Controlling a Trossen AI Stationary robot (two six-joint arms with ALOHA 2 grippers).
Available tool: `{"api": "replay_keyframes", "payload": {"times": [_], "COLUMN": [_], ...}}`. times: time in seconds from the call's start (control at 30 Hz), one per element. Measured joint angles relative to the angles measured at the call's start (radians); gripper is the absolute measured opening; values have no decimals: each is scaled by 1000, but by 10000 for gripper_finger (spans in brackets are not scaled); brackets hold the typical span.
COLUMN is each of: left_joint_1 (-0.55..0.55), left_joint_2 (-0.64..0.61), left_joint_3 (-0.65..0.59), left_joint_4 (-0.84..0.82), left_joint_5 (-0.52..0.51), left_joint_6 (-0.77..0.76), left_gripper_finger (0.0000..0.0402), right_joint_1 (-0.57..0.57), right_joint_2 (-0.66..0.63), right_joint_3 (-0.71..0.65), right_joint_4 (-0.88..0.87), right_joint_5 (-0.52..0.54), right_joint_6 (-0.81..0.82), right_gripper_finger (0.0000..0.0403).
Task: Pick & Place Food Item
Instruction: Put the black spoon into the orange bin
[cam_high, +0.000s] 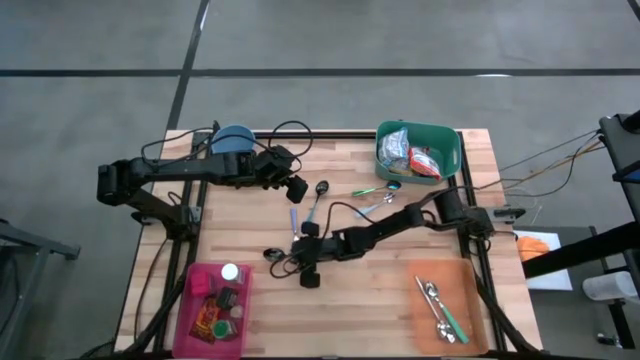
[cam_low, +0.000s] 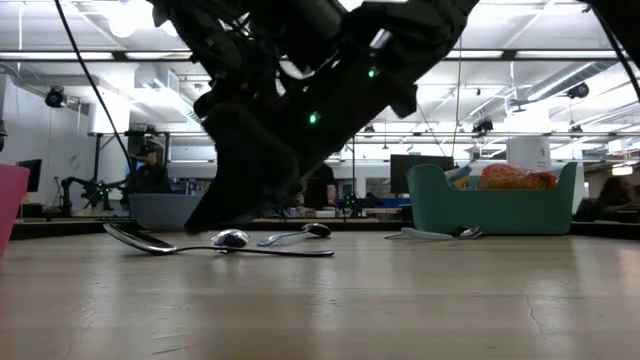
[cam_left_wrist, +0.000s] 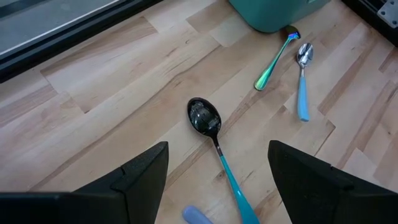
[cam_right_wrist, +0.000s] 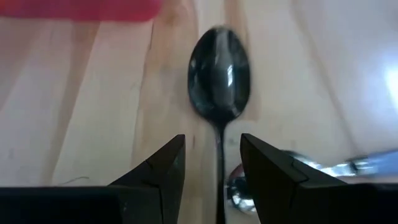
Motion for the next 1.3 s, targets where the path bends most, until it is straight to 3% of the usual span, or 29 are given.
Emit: {"api": "replay_keyframes", "payload": {"times": [0.9, 1.3], "left_joint_1": [0, 0], "left_joint_2": [0, 0], "left_joint_3": [0, 0], "left_joint_4": [0, 0], "left_joint_5": [0, 0], "left_joint_6": [0, 0], "left_gripper_finger": [279, 279], "right_joint_1": [-35, -33], "right_joint_2": [44, 43], "right_joint_3": [5, 4], "right_joint_4": [-12, -24], "right_joint_5": [-88, -81], "right_joint_6": [-29, -57], "right_gripper_finger": [148, 25]}}
